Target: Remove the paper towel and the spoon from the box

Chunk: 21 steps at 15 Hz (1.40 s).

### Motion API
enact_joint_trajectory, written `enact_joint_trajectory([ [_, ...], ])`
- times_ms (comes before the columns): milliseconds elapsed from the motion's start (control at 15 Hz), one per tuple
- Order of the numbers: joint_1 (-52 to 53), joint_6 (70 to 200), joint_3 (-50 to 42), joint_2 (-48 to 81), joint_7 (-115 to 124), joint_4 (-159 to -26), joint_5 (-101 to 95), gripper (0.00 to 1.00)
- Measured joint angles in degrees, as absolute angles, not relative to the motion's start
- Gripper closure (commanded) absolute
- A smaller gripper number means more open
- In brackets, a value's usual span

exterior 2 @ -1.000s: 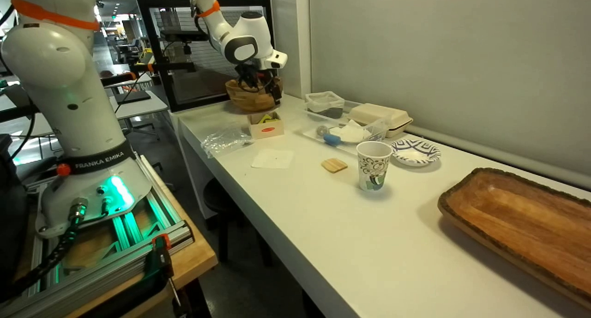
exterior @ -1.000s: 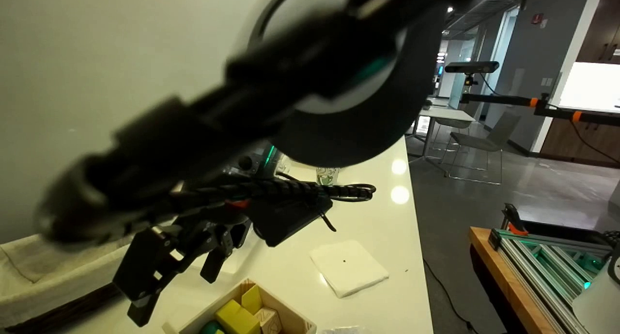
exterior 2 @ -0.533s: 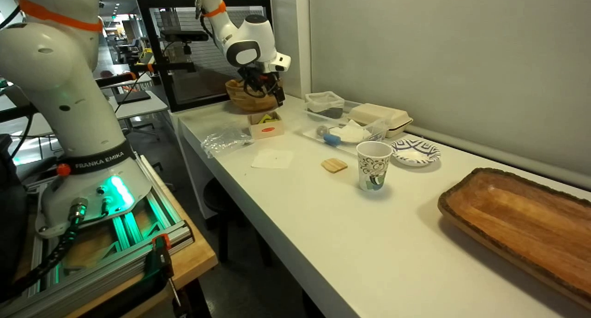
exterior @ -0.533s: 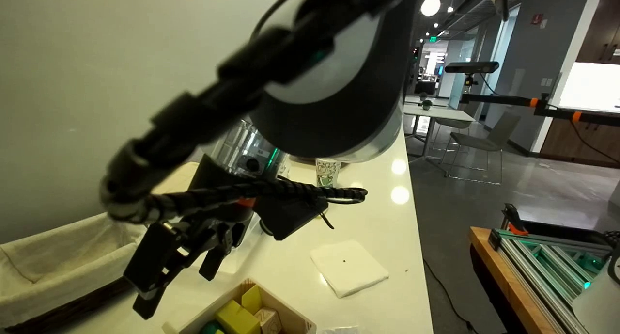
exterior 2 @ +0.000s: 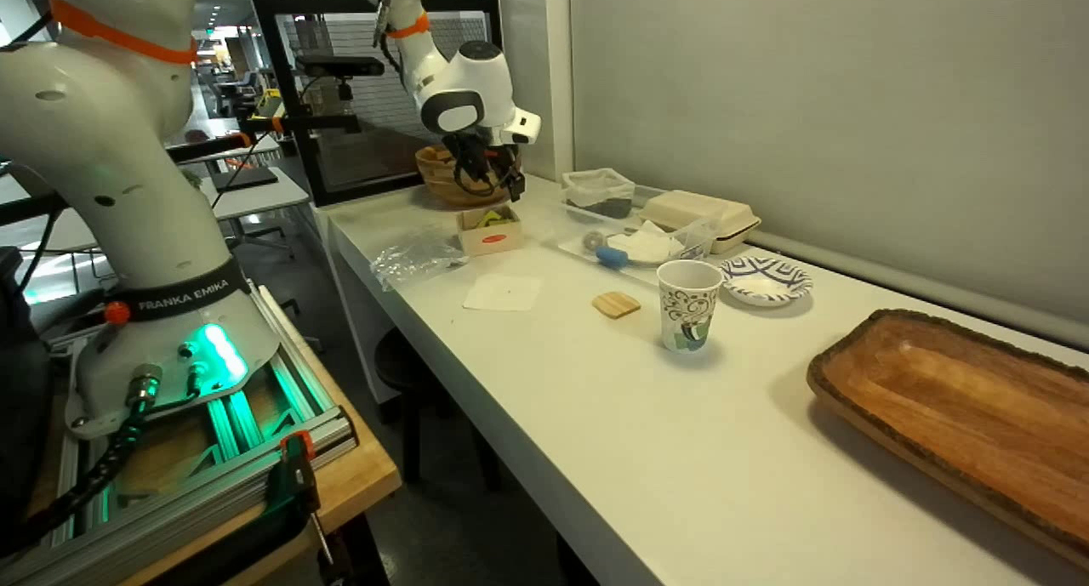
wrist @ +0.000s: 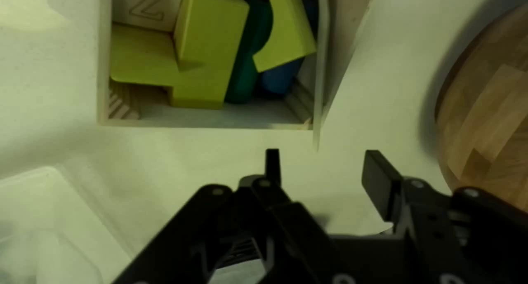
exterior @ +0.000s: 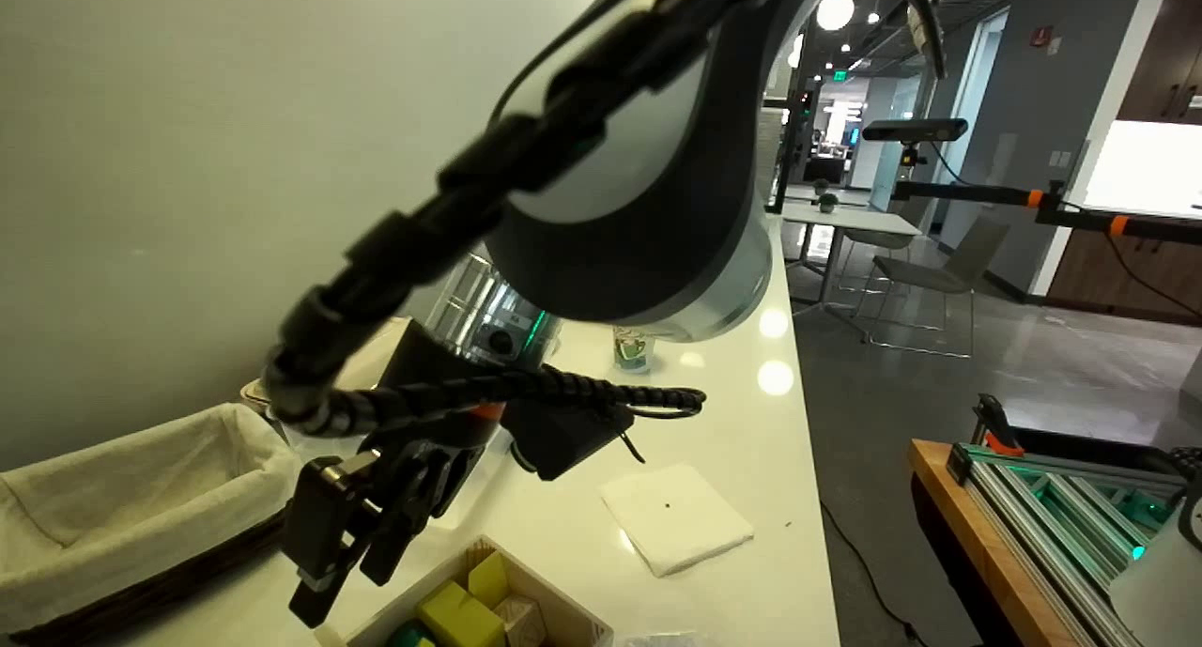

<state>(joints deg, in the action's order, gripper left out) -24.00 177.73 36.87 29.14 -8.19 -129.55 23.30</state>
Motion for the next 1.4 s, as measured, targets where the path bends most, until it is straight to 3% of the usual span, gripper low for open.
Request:
enact_joint_trajectory([
  [267, -26.21, 178.71, 38.58, 31.36, -8.32, -129.54, 22.55, 0.46],
  [867, -30.76, 183.19, 42.16, 36.94, -8.01, -129.29, 14.03, 0.61],
  [1000, -31.28, 183.20, 42.50, 37.86, -7.84, -128.96, 12.39, 0.75],
  [1133, -31.59, 183.20, 42.66, 38.57, -7.81, -128.79, 11.22, 0.96],
  [1200, -31.71, 183.20, 42.72, 38.81, -7.80, -128.76, 10.72, 1.00],
  [1400, -32.30, 183.20, 43.52, 39.22, -7.65, -128.73, 9.55, 0.99],
])
